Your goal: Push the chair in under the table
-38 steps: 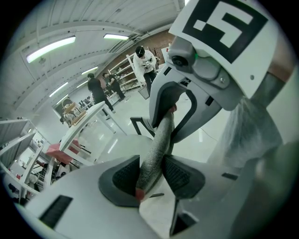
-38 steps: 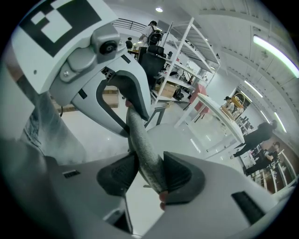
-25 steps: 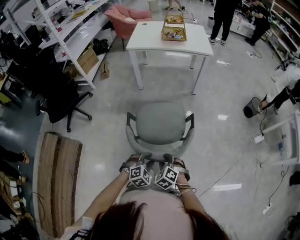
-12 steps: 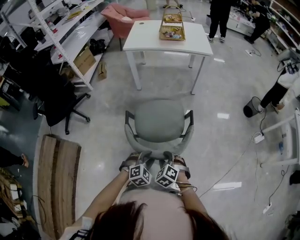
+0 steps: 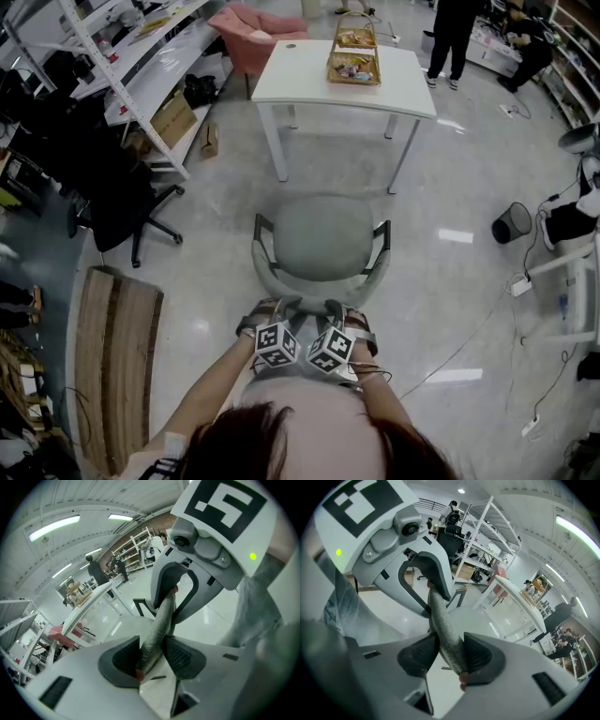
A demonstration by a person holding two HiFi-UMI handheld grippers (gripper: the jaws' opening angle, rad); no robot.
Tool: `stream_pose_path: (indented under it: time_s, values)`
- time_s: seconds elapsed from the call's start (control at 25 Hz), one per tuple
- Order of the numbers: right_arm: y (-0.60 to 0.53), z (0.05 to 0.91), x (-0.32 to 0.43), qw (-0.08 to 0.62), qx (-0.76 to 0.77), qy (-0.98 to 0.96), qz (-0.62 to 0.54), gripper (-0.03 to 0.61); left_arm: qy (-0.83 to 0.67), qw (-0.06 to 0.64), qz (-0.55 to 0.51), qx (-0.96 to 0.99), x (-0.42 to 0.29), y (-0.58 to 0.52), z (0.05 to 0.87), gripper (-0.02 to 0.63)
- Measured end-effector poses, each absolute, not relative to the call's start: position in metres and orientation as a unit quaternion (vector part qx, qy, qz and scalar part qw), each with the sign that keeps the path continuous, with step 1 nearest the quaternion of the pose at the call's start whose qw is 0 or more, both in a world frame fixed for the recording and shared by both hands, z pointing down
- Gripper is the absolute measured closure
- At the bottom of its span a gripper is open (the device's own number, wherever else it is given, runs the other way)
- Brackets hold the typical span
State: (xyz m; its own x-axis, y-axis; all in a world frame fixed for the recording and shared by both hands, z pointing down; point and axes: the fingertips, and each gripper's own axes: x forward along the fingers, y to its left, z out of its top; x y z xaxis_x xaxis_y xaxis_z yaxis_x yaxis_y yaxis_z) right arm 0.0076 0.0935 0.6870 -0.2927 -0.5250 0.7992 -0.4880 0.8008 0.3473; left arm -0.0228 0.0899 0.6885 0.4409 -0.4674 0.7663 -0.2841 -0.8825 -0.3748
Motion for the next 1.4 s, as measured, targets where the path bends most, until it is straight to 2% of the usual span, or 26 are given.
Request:
stream_pose_path:
  time_s: [1.4]
  values:
    - [-0.033, 0.692, -0.002, 0.522, 0.327, -0.788, 0.015, 0.402, 0.194, 0.106, -0.472, -0.853, -0.033, -0.037, 0.692, 0.449]
